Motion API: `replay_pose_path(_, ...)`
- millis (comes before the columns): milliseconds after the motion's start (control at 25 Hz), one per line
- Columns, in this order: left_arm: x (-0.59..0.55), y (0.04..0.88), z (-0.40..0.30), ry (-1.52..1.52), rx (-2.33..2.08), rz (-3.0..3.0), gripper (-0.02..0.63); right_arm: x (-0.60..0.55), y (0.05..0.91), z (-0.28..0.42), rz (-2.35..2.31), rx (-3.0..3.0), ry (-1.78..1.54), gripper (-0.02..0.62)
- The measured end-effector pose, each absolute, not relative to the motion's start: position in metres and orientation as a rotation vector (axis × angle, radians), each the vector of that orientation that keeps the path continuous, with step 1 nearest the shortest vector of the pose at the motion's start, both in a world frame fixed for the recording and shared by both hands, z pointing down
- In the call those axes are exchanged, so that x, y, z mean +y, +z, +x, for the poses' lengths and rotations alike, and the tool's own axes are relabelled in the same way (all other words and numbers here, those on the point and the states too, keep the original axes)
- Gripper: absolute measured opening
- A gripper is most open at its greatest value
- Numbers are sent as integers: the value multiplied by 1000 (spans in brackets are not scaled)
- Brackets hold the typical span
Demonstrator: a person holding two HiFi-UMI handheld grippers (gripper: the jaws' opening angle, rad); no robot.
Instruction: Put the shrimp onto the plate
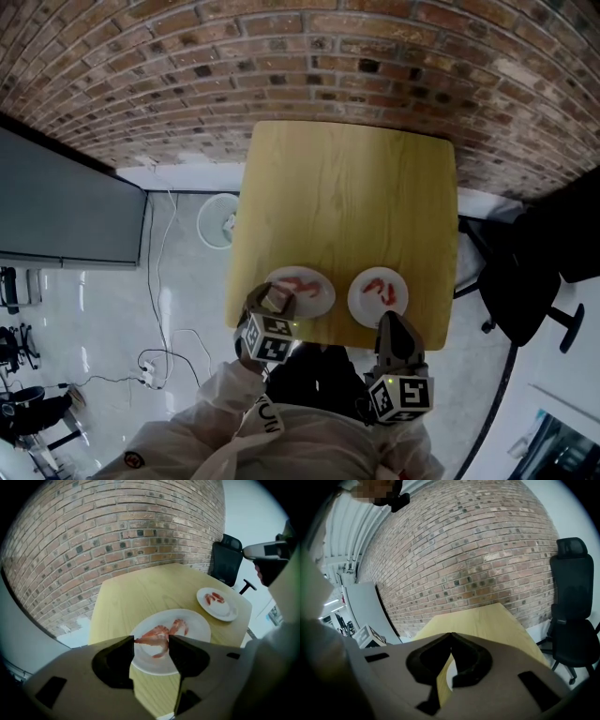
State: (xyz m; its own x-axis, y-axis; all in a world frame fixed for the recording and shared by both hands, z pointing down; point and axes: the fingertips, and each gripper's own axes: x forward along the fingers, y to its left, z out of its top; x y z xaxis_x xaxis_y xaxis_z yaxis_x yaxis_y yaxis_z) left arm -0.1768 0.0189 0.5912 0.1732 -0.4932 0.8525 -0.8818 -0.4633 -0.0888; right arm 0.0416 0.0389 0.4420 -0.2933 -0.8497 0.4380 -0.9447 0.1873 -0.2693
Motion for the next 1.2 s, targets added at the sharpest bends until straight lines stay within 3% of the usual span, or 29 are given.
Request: replay_pose_path(1200,35,586,-15,1317,-988,2300,232,107,441,174,2066,-2062,778,23)
